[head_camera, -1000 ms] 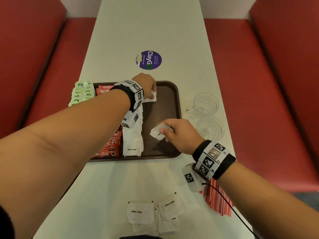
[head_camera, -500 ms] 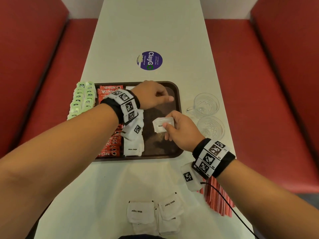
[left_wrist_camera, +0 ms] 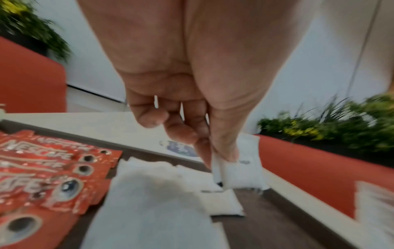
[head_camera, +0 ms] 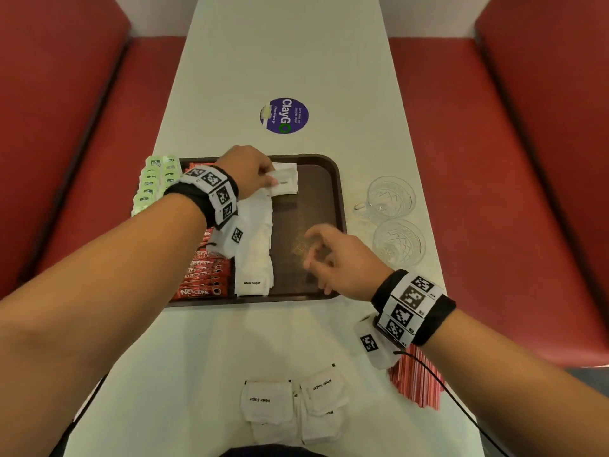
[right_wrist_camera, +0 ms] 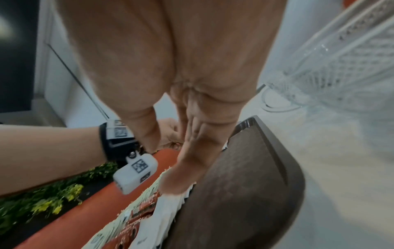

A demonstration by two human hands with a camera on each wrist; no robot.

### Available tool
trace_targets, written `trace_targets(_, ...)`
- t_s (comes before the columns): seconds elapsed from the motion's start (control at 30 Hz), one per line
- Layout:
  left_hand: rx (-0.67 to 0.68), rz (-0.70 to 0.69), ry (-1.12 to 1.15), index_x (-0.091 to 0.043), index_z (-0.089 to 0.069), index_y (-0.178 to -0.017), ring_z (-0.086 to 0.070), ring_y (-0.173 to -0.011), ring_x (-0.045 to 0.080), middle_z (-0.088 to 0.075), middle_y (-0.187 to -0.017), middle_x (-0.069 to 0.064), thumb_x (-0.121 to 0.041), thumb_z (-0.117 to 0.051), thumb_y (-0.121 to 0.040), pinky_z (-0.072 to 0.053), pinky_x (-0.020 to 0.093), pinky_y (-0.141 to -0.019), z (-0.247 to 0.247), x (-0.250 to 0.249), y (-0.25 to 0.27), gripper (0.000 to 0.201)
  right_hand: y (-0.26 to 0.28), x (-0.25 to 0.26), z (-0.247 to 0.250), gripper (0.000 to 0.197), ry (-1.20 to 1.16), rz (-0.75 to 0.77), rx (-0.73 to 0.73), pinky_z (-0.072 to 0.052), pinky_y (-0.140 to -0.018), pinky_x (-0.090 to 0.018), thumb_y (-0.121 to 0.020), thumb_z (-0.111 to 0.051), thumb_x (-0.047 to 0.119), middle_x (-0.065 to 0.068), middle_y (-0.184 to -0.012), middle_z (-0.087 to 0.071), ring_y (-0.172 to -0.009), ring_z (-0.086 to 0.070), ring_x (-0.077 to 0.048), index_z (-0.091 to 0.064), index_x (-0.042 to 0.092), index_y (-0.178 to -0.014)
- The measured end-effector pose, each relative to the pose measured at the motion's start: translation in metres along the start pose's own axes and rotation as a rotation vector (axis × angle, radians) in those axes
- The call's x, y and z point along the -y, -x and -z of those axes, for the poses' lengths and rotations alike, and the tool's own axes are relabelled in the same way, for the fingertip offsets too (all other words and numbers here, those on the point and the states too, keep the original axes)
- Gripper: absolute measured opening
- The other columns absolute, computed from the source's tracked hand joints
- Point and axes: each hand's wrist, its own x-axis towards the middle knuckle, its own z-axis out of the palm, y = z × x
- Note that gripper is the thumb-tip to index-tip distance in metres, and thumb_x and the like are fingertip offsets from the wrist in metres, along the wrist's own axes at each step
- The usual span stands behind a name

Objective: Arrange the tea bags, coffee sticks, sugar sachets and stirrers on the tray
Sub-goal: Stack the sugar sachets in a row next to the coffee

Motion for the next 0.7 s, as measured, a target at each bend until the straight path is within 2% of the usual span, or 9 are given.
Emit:
trace_targets(0.07,0.034,0.059,-0.028,-0.017,-0.072,-0.105,-0.057,-0.089,0.019,-0.069,-0.099,0.002,-0.04,-0.069,-0.089,-0.046,0.032,-0.079,-0.005,0.004,-0.013,0.029,0.006,0.0,0.0,0.027,0.106,0.018,0.135,-0.06,-0.055,-0.033,-0.093,-0.069,0.024,0.003,-0.09,-0.069,-0.061,-0.069,-0.02,-0.057,0.017,-0.115)
trace_targets(0.13,0.082,0.088,-0.041,-0.018,-0.074,-0.105,-0.059,-0.092,0.019,-0.068,-0.097,-0.001,-0.041,-0.073,-0.086,-0.05,0.034,-0.082,-0.012,0.002,-0.023,0.031,0.01,-0.002,-0.003,0.028,0.222,0.055,0.243,-0.06,-0.057,-0.034,-0.089,-0.074,0.03,0.005,-0.09,-0.07,-0.059,-0.066,-0.008,-0.062,0.018,-0.111)
trace_targets(0.2,0.088,0.11,-0.049,-0.019,-0.075,-0.105,-0.061,-0.096,0.02,-0.07,-0.101,-0.001,-0.042,-0.075,-0.083,-0.052,0.035,-0.086,-0.018,-0.001,-0.03,0.031,0.017,-0.004,-0.007,0.031,0.366,0.111,0.322,-0.056,-0.063,-0.025,-0.086,-0.077,0.038,0.009,-0.094,-0.069,-0.063,-0.06,0.003,-0.066,0.02,-0.108)
trace_targets(0.23,0.086,0.118,-0.057,-0.019,-0.075,-0.105,-0.062,-0.098,0.02,-0.07,-0.104,-0.001,-0.042,-0.076,-0.083,-0.052,0.034,-0.085,-0.02,-0.002,-0.033,0.032,0.02,-0.005,-0.01,0.032,0.43,0.135,0.357,-0.053,-0.068,-0.023,-0.084,-0.077,0.042,0.011,-0.095,-0.068,-0.068,-0.059,0.003,-0.067,0.021,-0.106)
trace_targets(0.37,0.083,0.167,-0.131,-0.019,-0.071,-0.107,-0.061,-0.101,0.023,-0.068,-0.11,0.002,-0.047,-0.077,-0.08,-0.048,0.031,-0.079,-0.024,-0.005,-0.038,0.039,0.034,-0.01,-0.021,0.037,0.578,0.081,0.52,-0.056,-0.08,-0.035,-0.078,-0.079,0.051,0.011,-0.092,-0.069,-0.082,-0.064,-0.009,-0.069,0.023,-0.101)
trace_targets(0.47,0.039,0.173,-0.129,-0.017,-0.065,-0.111,-0.06,-0.105,0.026,-0.065,-0.112,0.004,-0.042,-0.081,-0.078,-0.045,0.032,-0.079,-0.024,-0.009,-0.038,0.045,0.044,-0.014,-0.028,0.042,0.672,0.046,0.602,-0.054,-0.083,-0.036,-0.076,-0.08,0.053,0.01,-0.092,-0.069,-0.082,-0.062,-0.012,-0.067,0.024,-0.104)
trace_targets(0.57,0.025,0.089,-0.11,-0.021,-0.061,-0.105,-0.058,-0.101,0.025,-0.064,-0.112,0.005,-0.032,-0.078,-0.08,-0.043,0.031,-0.078,-0.029,-0.021,-0.037,0.032,0.053,-0.02,-0.035,0.048,0.72,0.053,0.636,-0.053,-0.08,-0.035,-0.074,-0.08,0.055,0.01,-0.094,-0.065,-0.084,-0.06,-0.015,-0.065,0.025,-0.108)
trace_targets(0.63,0.055,0.018,-0.105,-0.023,-0.064,-0.099,-0.059,-0.1,0.022,-0.065,-0.11,0.002,-0.034,-0.075,-0.082,-0.044,0.029,-0.079,-0.035,-0.032,-0.037,0.024,0.058,-0.023,-0.04,0.054,0.754,0.076,0.64,-0.047,-0.074,-0.033,-0.073,-0.081,0.055,0.01,-0.097,-0.058,-0.086,-0.056,-0.015,-0.063,0.025,-0.114)
trace_targets(0.7,0.11,-0.018,-0.153,-0.02,-0.068,-0.106,-0.059,-0.105,0.023,-0.064,-0.111,0.001,-0.038,-0.075,-0.083,-0.044,0.029,-0.083,-0.039,-0.042,-0.038,0.03,0.062,-0.024,-0.045,0.058,0.773,0.095,0.628,-0.041,-0.07,-0.031,-0.073,-0.081,0.054,0.008,-0.101,-0.054,-0.087,-0.052,-0.016,-0.062,0.025,-0.119)
